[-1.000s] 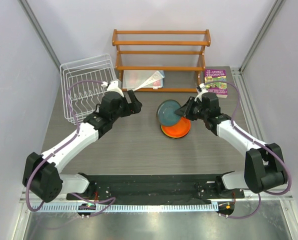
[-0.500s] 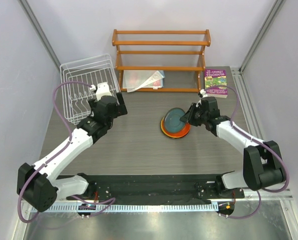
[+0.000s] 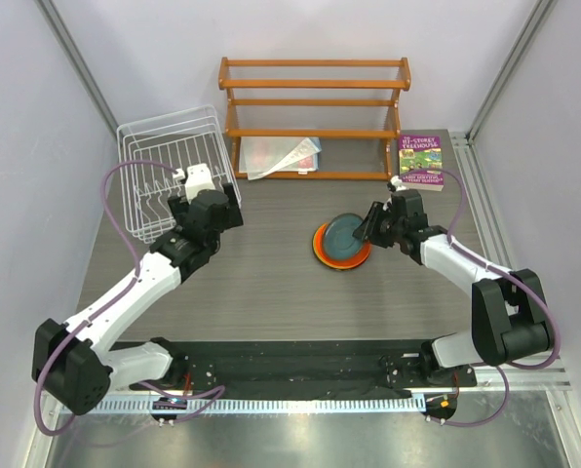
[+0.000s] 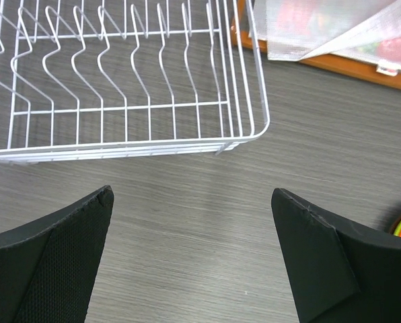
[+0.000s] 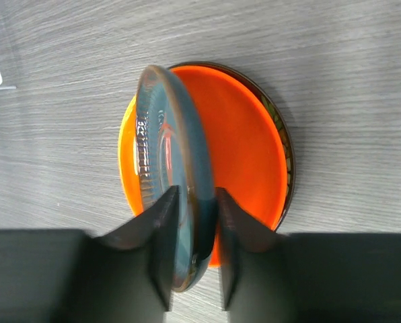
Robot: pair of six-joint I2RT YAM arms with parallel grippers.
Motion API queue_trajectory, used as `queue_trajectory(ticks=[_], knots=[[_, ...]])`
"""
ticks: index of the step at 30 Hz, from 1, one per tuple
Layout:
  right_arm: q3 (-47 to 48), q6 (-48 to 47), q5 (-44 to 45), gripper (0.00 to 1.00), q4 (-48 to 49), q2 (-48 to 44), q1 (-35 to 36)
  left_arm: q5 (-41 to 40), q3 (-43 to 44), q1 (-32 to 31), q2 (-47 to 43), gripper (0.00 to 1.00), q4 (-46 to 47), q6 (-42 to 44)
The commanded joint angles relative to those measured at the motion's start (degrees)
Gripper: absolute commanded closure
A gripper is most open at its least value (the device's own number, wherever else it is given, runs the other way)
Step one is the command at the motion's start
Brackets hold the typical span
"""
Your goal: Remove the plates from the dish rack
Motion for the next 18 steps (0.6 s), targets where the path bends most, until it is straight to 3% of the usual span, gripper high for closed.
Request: queue_trajectory(ticks=[1, 4, 11, 18], knots=[[2.1, -2.0, 1.9, 0.55, -0.1, -0.2, 0.0, -3.1, 1.2, 0.1, 2.6, 0.01, -1.0, 0.3], [3.2, -3.4, 2.6, 0.47, -2.9, 0.5, 0.0, -3.0, 1.5, 0.1, 3.3, 0.00, -0.8, -0.2], [6.6, -7.1, 5.2, 0.43, -9.7, 1.3, 1.2, -3.3, 1.7, 0.1, 4.0, 0.01, -0.7, -0.1], [10.1, -8.6, 14.0, 0.31, -14.4, 1.1, 3.9, -5.3, 1.2, 0.2, 5.0, 0.01, -1.1, -0.7]])
